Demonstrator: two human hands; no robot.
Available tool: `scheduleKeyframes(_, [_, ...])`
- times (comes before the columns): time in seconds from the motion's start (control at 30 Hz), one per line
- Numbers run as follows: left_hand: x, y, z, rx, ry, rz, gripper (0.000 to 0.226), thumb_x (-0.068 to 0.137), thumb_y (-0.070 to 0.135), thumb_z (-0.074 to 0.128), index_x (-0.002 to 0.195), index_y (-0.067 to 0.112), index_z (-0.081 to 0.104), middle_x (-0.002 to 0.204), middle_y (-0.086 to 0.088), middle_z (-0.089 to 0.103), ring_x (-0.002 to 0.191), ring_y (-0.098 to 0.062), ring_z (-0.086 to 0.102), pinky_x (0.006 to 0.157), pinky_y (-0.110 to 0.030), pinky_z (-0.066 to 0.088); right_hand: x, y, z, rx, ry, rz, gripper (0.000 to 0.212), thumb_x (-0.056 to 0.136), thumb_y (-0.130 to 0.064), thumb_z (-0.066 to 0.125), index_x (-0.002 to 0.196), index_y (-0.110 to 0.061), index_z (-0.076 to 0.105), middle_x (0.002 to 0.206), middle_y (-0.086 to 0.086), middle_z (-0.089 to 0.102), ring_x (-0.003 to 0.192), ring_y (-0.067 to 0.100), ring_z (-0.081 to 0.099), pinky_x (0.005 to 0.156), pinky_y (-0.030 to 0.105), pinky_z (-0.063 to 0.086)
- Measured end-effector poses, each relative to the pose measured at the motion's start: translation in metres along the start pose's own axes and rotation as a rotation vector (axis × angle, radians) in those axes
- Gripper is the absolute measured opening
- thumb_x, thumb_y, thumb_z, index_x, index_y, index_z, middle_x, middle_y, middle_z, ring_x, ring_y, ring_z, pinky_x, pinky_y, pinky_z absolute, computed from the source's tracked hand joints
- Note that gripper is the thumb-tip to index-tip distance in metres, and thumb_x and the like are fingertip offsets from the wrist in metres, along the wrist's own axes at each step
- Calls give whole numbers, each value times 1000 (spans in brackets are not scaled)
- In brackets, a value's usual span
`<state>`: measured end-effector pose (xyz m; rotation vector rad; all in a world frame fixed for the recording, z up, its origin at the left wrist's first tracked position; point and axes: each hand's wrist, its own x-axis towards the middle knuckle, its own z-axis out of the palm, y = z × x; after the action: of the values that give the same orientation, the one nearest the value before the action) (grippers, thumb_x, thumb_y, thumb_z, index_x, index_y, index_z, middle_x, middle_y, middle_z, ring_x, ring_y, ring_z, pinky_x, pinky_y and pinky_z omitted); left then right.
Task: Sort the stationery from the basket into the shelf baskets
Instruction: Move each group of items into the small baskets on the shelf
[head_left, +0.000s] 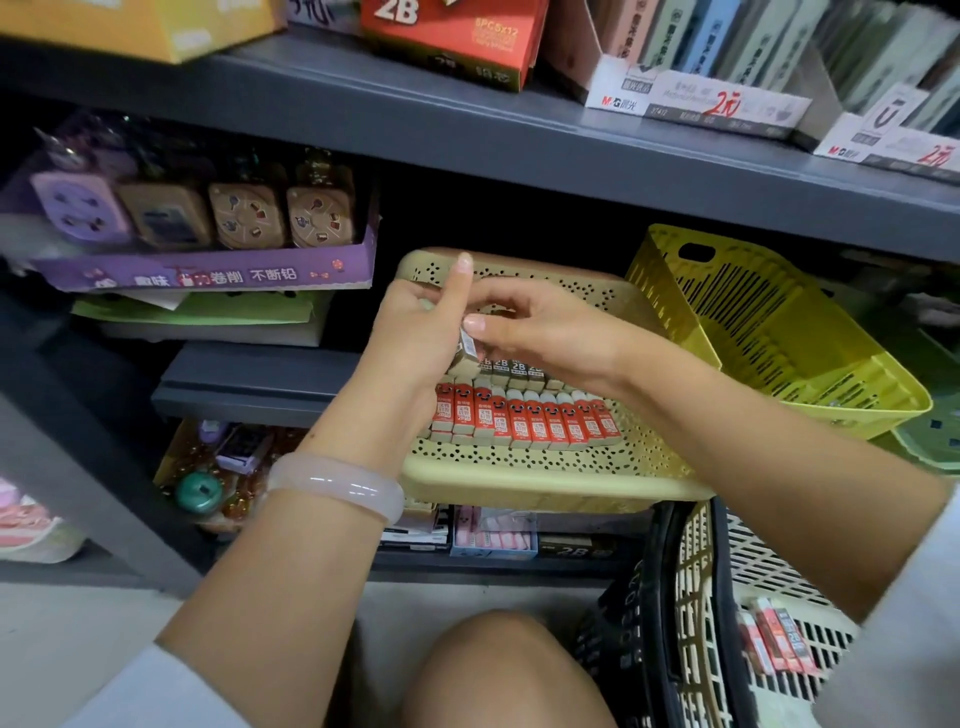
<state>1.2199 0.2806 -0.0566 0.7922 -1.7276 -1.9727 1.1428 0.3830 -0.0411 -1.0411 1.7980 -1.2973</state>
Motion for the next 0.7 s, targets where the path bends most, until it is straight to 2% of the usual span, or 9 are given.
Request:
scheduleKeyframes(0.1, [1,3,-5,-10,-5,27,27,89,48,50,82,22,44,90,-3,60,77,-17,61,65,-30,53,6,4,5,266,82,7,10,88,-7,55,95,-14,59,82,-5,65,69,2,61,65,15,49])
scheduleKeyframes(0.13, [3,6,-9,-19,-3,16,21,92,41,49,82,24,42,93,-5,60,78,-19,61,65,-31,53,8,3,5,375,129,13,9,89,-7,54,91,-14,59,77,-5,66,68,3,61,63,15,50])
scheduleKeyframes(0.23, [11,14,-24,-84,46,-25,17,87,3,46,85,19,39,91,-11,58,80,-24,58,67,-33,50,20,-1,-4,553,315,49,13,91,-6,52,84,-13,61,72,-2,66,64,5,60,58,15,50])
scheduleKeyframes(0.3, [12,19,-34,-137,44,-11,22,87,-8,41,94,12,39,82,-7,55,74,-18,60,62,-28,53,31,-1,-7,349,403,146,8,91,-8,53,89,-10,61,78,0,64,66,7,59,58,14,51])
scheduleKeyframes(0.37, [10,21,-41,-175,0,7,23,90,-10,39,89,13,39,83,-7,56,73,-14,63,57,-25,54,43,4,-1,125,413,267,11,91,-9,54,100,-4,59,80,2,61,69,8,59,63,15,54])
scheduleKeyframes(0.43, [8,20,-43,-160,-32,14,25,92,-8,41,82,15,37,85,-8,60,78,-15,65,58,-29,55,55,9,9,11,428,378,22,91,-11,56,109,0,59,79,5,62,70,13,60,72,22,55])
scheduleKeyframes(0.53, [8,16,-43,-125,-20,32,16,94,-1,44,84,12,42,82,-4,65,76,-12,67,55,-25,54,73,17,19,-290,434,452,27,91,-20,57,108,0,63,82,8,63,74,18,62,84,35,55])
scheduleKeyframes(0.63, [11,15,-44,-147,1,42,4,94,5,49,95,7,46,79,-3,67,70,-9,68,54,-22,55,87,23,21,-491,451,477,30,87,-33,60,101,-6,66,79,4,67,62,16,64,77,30,57])
scheduleKeyframes(0.7, [13,15,-44,-159,2,40,11,93,8,52,102,3,48,78,-4,67,67,-8,69,57,-23,56,92,26,21,-513,446,508,32,87,-36,60,102,-8,65,81,4,70,60,15,65,77,28,57])
